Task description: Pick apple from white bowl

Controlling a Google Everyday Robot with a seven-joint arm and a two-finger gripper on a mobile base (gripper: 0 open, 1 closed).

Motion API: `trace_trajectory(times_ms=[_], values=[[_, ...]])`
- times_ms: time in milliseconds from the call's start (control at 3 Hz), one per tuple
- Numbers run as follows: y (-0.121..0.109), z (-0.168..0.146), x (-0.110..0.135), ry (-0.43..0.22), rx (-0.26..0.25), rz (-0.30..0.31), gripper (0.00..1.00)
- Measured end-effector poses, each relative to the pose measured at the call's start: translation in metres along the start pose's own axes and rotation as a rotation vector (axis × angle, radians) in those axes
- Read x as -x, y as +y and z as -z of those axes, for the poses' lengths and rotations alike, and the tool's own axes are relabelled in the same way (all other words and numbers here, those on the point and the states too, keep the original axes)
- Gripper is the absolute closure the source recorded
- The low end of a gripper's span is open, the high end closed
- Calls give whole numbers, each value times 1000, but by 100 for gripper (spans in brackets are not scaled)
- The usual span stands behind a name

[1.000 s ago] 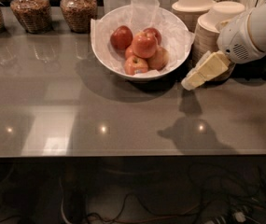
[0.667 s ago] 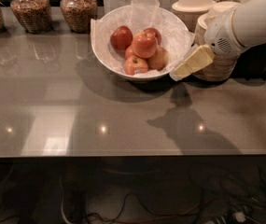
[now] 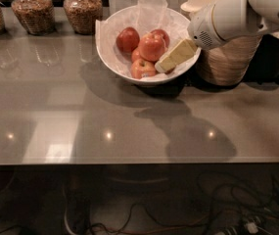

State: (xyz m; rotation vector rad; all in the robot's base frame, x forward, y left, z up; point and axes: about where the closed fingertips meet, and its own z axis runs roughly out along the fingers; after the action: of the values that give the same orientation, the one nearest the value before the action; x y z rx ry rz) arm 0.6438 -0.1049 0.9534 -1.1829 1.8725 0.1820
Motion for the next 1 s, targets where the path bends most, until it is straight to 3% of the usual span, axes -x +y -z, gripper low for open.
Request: trace_trajectory(times_ms=[1000], values=[[9,-68,16,-3,103,-13,0]])
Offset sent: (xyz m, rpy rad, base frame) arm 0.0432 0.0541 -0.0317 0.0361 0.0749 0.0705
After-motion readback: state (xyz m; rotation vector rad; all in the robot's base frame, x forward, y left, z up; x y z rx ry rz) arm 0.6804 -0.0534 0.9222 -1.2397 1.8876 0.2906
